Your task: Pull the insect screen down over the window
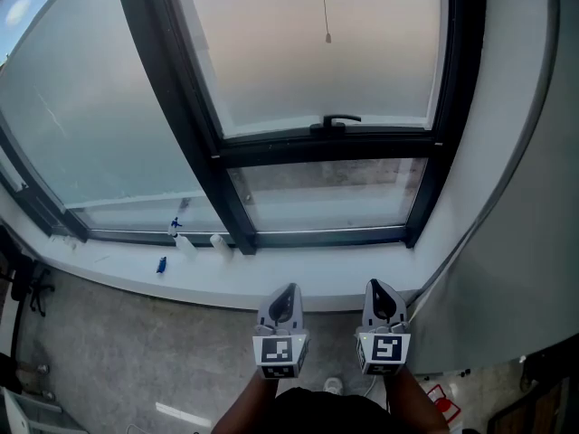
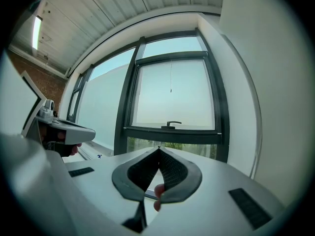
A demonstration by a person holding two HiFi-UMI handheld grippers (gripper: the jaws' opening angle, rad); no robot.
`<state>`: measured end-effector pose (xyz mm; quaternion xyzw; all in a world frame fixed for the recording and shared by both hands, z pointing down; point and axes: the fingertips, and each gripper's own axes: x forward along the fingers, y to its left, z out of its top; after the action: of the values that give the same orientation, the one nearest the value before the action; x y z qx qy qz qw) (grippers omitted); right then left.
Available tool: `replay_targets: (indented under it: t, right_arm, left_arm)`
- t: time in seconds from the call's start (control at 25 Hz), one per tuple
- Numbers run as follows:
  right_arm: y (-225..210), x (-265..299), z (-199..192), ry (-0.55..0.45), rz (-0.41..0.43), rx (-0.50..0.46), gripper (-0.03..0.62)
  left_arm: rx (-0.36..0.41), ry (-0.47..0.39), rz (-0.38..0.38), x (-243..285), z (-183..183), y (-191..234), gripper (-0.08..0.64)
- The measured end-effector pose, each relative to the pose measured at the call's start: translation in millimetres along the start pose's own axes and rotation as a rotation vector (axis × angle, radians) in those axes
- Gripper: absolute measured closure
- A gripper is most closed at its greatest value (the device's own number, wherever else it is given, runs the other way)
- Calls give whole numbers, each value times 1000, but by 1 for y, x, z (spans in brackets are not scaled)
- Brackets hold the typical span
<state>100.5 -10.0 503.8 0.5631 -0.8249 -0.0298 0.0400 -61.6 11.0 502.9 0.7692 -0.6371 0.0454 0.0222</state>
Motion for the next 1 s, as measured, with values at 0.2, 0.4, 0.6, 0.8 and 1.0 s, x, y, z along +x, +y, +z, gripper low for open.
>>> replay_targets:
  t: [0.2, 0.4, 0.6, 0.8, 1.0]
  right_arm:
    - [-6, 14, -5, 3, 8, 8, 591]
    - [-10, 26, -7, 6, 14, 12, 591]
    - [-13, 44, -11, 6, 15, 14, 591]
    - [-13, 74, -8, 2, 11, 11, 591]
    - [-13, 107, -2, -11, 7, 7, 591]
  left_arm:
    - [8, 11, 24, 12, -1, 4, 560]
    - [5, 30, 8, 28, -2, 4, 560]
    - [-32, 12, -26, 52, 0, 3, 560]
    - [13, 17, -32, 79, -6, 18, 560]
    - [29, 0, -36, 101, 1, 35, 560]
